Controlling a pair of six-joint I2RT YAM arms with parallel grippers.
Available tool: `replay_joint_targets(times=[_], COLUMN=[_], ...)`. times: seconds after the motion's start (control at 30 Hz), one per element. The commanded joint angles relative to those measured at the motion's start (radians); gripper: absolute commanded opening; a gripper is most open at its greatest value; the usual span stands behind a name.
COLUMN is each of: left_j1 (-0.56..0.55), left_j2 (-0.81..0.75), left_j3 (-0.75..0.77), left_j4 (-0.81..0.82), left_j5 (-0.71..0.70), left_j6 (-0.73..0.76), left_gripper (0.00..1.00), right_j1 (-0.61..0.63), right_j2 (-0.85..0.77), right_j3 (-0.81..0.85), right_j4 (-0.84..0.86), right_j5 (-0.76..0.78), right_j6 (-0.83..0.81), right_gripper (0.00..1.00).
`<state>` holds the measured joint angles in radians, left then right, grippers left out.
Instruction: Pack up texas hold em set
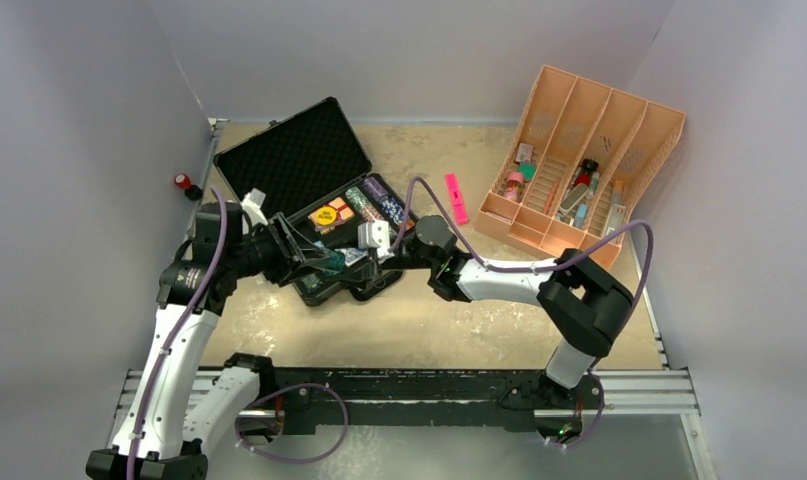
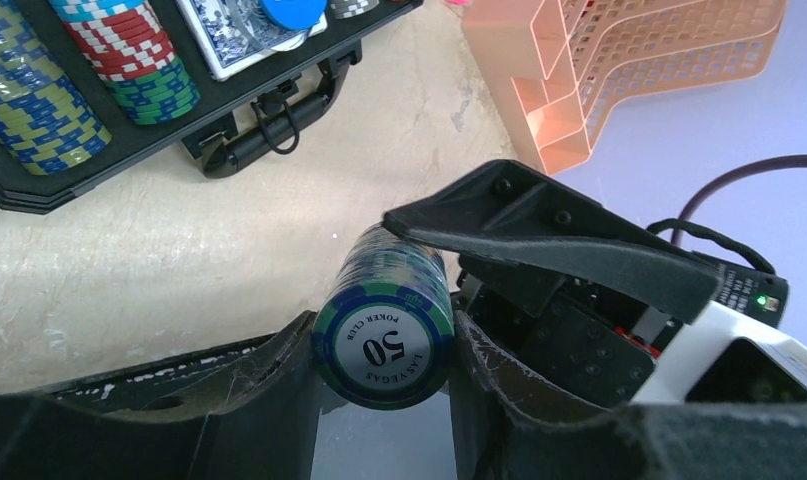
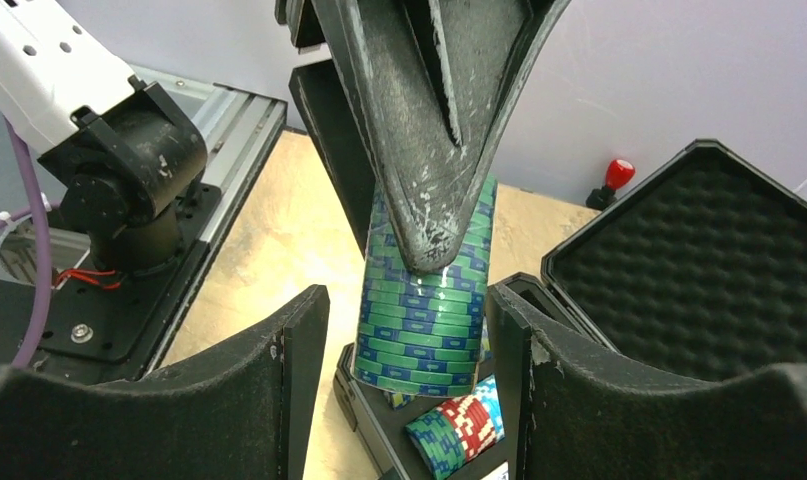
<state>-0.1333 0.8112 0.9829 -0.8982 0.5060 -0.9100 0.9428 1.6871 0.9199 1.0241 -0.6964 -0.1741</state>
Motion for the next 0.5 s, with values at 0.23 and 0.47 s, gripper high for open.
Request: replay_joint_targets(times=[0.23,0.47], left_j1=[-0.005,-0.002], left_j2=[-0.002,0.003], left_j3=[-0.001,-0.002], left_j4=[0.12,0.13], left_j5=[0.072,0.059], left_j6=[-0.058,-0.063], left_gripper=[0.02,0.02], right_j1=[0.007,0.006], right_j2=[0.006,-0.03], right_j3=[0.077,0.056], right_j4=[0.047,0.081], right_j5=[0.043,0.043], right_j6=[0.01,0.014], right_gripper=[0.4,0.6])
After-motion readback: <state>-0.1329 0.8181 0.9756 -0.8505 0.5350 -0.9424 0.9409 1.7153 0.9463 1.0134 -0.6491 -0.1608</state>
